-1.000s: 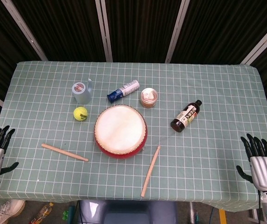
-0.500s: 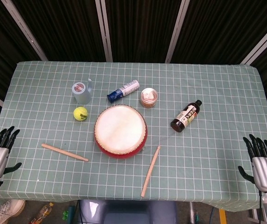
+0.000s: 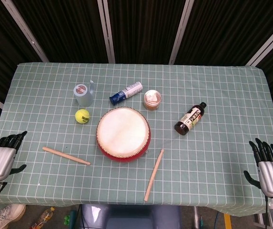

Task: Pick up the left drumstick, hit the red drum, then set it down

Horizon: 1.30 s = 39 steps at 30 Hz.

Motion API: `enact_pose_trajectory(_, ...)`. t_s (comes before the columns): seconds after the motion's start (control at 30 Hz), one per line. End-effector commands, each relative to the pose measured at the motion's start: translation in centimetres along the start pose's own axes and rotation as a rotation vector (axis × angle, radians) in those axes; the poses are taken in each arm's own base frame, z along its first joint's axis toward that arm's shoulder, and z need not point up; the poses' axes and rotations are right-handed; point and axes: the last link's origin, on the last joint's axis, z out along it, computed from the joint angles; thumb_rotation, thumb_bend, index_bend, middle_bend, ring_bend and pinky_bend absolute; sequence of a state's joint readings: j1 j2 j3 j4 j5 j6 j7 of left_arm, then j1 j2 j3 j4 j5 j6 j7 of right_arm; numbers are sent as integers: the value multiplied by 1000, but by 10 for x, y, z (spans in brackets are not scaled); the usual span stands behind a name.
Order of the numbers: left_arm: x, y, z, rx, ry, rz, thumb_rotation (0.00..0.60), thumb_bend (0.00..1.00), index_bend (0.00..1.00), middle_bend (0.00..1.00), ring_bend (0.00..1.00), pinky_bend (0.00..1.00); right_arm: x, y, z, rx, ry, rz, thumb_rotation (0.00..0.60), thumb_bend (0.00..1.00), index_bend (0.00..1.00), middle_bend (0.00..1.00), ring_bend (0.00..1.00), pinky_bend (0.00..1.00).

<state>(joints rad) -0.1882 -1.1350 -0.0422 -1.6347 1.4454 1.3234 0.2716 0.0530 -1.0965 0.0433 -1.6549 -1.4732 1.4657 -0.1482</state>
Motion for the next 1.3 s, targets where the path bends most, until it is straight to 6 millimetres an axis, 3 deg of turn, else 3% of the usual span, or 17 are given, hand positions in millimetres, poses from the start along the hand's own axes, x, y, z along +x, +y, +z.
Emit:
enact_pose_trajectory(0.03,-1,4,12,-15,-1,17,600,15,220,728,654,580,-1,-1,1,2,-2,0,600,301,0,0,0,0)
enact_pose_trajectory(0.1,-4,8,21,-19,-22,16,600,51,318,890,801,696,-1,-1,2,3,-5,0,600,301,0,0,0,0)
enact_pose_trajectory(0.17,-8,10,28,-25,-45,17,600,88,407,975,895,781,-1,-2,3,5,-5,2,600,301,0,0,0,0)
enact_pose_trajectory(0.3,-20,14,42,-30,-112,45,600,130,491,1000,987,876,-2,-3,4,8,-8,5,600,301,0,0,0,0)
enact_pose_trajectory(0.63,-47,20,68,-37,-236,145,600,153,478,1000,1000,891,-1,-4,6,24,-2,23,600,302,0,0,0,0)
enact_pose_trajectory(0.8,-55,33,80,-50,-252,155,600,189,460,1000,1000,891,-1,-4,6,25,-1,28,600,301,0,0,0,0)
enact_pose_trajectory(1.3,-68,63,91,-106,-281,164,600,245,464,1000,1000,891,1,-3,5,24,6,49,600,302,0,0,0,0)
